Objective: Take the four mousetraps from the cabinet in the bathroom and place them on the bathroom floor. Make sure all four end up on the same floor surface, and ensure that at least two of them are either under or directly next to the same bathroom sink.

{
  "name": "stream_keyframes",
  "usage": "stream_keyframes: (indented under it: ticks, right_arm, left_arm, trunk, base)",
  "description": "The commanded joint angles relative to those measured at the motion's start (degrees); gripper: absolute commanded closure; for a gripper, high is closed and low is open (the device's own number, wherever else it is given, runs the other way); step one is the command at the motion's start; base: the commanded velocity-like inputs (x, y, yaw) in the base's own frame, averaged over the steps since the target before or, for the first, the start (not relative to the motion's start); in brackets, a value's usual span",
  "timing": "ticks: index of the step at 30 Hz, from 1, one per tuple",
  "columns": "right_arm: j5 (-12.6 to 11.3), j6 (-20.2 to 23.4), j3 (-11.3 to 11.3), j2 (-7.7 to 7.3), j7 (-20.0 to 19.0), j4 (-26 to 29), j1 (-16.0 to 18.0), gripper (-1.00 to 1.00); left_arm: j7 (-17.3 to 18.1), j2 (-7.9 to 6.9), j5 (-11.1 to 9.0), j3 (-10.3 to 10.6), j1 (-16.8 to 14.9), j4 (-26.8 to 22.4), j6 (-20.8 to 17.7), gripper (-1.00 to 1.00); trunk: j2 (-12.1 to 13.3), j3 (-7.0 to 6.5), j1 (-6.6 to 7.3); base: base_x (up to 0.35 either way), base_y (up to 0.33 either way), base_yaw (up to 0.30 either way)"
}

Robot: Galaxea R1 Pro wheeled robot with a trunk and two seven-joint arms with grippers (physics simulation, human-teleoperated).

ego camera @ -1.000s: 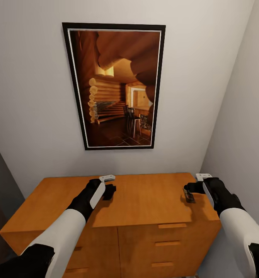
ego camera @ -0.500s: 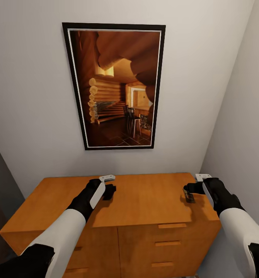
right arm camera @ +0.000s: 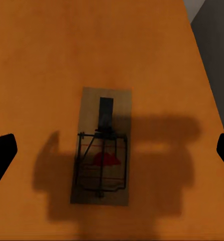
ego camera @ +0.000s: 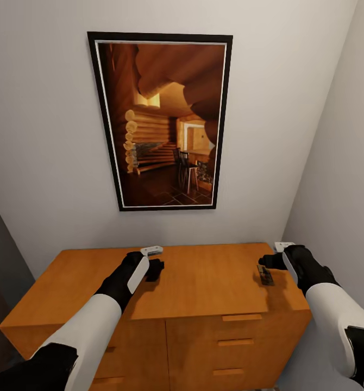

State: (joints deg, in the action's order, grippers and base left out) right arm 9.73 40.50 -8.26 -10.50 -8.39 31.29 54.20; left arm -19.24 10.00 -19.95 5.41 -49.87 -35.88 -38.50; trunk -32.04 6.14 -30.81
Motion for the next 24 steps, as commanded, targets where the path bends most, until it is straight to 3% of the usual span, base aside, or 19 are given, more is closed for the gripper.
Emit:
stream_keyframes:
  ticks: [1,16,24]
  right_arm:
    - [0.6,0.2,-0.3,0.03,-0.5,0.0,0.1,-1.0]
    - [0.6,0.1,-0.1,0.29,-0.9,-0.4,0.2,-1.0]
    - [0.5,0.1,-0.2,0.31,-7.0,-0.4,0.2,-1.0]
  left_arm:
    - [-0.4,0.0,-0.5,0.1,0.0,-0.1,-0.2,1.0]
    - [-0.4,0.0,-0.5,0.1,0.0,0.0,-0.2,1.0]
    - [0.1,0.0,-0.5,0.1,0.0,0.0,-0.2,1.0]
  trunk:
    - [-0.1,0.11,-0.03]
    - [-0.1,0.11,-0.03]
    - [-0.1,0.11,-0.03]
  base:
    - [0.0,0.0,0.0]
    - [0.0,0.0,0.0]
    - [0.0,0.0,0.0]
